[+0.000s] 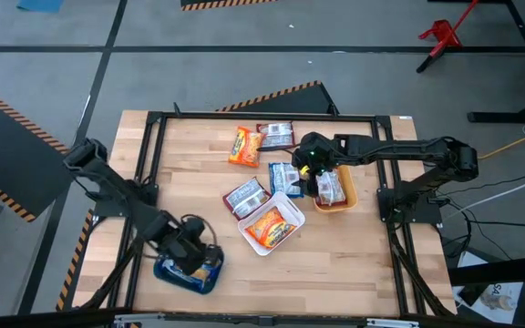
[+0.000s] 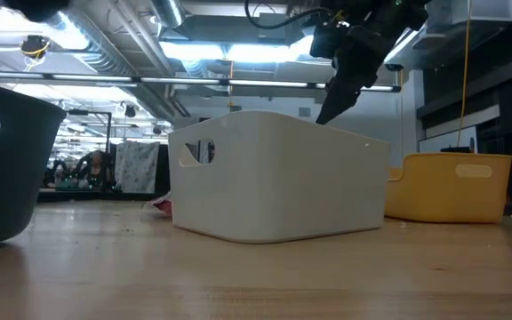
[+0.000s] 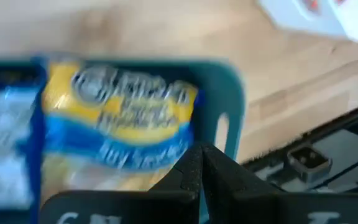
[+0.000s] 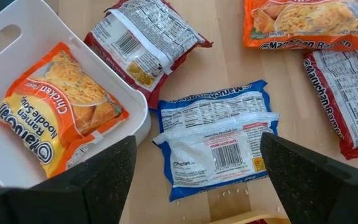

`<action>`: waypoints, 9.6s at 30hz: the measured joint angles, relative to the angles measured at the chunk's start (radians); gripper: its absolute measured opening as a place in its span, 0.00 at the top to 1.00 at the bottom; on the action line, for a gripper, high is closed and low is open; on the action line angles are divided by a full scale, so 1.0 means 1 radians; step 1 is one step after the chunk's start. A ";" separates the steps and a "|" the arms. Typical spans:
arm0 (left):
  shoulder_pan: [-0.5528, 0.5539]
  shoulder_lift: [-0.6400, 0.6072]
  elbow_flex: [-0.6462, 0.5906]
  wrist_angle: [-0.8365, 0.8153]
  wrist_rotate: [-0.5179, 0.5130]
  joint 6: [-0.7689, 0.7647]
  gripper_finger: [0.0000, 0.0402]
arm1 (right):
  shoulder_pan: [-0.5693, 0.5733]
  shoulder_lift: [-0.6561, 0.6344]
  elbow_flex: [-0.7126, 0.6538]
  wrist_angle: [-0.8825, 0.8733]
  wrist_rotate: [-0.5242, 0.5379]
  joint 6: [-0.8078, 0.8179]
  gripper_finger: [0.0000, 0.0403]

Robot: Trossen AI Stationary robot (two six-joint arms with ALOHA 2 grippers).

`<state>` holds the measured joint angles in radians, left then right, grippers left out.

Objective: Sort Maruchan noodles
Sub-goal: Put the left blue noodle pack into the green bin, then put the blue noodle pack into the green bin

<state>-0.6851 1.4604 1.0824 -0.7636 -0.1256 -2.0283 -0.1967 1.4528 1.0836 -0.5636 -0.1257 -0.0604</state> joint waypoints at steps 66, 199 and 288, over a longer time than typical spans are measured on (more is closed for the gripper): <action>0.709 -0.301 0.023 0.280 -0.320 1.487 0.72 | 0.000 -0.001 0.002 0.027 0.171 0.061 0.19; 1.026 -0.351 0.007 -0.172 -0.054 1.743 0.45 | -0.046 0.583 0.599 0.017 -0.072 -0.049 0.19; 0.643 -0.199 -0.393 0.606 -0.131 1.224 1.00 | -0.307 0.132 0.917 -0.806 0.162 -0.128 0.19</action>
<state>-0.0425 1.2615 0.6891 -0.1579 -0.2569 -0.8045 -0.5041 1.5852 2.0006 -1.3695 0.0360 -0.1883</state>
